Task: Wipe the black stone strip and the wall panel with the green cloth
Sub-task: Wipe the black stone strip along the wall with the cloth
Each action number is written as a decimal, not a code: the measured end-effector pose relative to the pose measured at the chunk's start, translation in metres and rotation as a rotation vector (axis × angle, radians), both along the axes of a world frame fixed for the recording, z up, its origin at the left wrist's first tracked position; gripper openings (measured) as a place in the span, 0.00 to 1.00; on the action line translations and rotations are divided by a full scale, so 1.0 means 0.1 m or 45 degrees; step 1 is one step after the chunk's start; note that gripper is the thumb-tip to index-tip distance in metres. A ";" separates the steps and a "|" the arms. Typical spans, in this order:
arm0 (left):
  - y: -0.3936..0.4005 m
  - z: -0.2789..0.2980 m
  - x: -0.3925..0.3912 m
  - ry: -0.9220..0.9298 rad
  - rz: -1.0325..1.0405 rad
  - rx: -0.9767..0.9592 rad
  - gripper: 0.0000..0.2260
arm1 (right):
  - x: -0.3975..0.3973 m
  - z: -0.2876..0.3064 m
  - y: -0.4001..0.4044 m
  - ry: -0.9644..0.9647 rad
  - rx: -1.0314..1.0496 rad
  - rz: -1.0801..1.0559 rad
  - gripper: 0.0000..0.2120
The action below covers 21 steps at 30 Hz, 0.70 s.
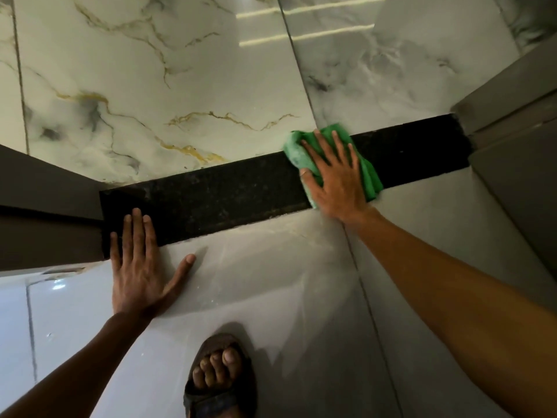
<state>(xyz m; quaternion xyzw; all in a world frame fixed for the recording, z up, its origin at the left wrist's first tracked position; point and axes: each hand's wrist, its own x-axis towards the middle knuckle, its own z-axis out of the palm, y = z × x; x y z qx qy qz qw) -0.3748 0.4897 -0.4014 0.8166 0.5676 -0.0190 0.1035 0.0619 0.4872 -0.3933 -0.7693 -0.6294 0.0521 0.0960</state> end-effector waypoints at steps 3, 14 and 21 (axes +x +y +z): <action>0.00 0.02 0.01 -0.001 0.005 -0.025 0.53 | 0.52 0.05 -0.12 0.009 -0.027 -0.257 0.31; 0.00 0.05 0.05 -0.016 0.024 -0.045 0.55 | 1.61 0.17 -0.20 0.116 -0.171 -1.001 0.31; 0.00 0.02 0.02 -0.007 0.008 -0.013 0.53 | 1.53 0.15 -0.18 0.110 -0.174 -1.081 0.31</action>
